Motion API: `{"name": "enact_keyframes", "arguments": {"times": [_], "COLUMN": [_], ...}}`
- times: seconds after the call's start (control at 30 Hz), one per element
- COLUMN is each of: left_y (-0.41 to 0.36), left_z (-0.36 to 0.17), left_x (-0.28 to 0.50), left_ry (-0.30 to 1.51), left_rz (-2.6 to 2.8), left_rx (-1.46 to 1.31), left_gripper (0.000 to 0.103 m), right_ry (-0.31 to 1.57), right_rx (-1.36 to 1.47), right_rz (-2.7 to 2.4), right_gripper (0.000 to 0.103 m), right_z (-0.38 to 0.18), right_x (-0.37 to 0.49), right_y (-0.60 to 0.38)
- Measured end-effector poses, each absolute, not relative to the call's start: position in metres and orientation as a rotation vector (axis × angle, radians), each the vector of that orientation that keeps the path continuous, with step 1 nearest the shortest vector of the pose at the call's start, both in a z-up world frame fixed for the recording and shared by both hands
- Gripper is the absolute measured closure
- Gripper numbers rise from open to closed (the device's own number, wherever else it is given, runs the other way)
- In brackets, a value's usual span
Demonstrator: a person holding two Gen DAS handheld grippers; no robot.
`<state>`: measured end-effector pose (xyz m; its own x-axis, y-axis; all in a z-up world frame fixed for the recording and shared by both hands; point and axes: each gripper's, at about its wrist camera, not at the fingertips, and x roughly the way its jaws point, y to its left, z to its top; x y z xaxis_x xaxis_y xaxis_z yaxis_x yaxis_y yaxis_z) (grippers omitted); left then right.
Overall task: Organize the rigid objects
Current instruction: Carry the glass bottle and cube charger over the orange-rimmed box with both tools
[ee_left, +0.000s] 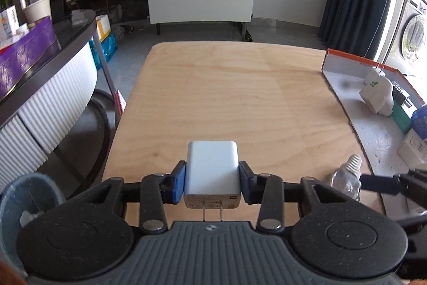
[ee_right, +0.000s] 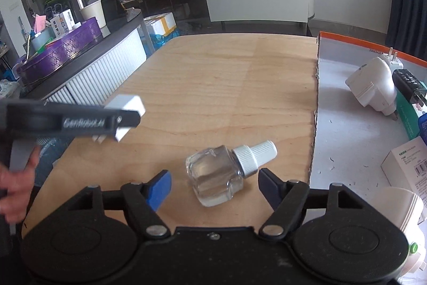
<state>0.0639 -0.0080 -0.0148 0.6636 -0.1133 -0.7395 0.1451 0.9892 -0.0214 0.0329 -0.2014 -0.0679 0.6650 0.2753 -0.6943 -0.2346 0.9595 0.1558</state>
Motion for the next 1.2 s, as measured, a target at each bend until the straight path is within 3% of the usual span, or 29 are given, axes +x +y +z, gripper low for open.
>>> {"name": "enact_keyframes", "arguments": {"times": [0.13, 0.2, 1.2], "left_y": [-0.002, -0.001, -0.043], "left_z": [-0.022, -0.024, 0.029], "left_x": [0.050, 0.048, 0.018], "left_ry": [0.827, 0.823, 0.713], "left_rz": [-0.131, -0.114, -0.153], "left_rx": [0.034, 0.031, -0.024], "left_gripper": [0.062, 0.062, 0.062], "right_ry": [0.782, 0.763, 0.590], "right_rx": [0.023, 0.002, 0.050], "right_rz": [0.242, 0.224, 0.172], "right_gripper": [0.012, 0.028, 0.028], "right_z": [-0.076, -0.077, 0.010], "right_x": [0.039, 0.036, -0.024], "right_y": [-0.193, -0.190, -0.232]}}
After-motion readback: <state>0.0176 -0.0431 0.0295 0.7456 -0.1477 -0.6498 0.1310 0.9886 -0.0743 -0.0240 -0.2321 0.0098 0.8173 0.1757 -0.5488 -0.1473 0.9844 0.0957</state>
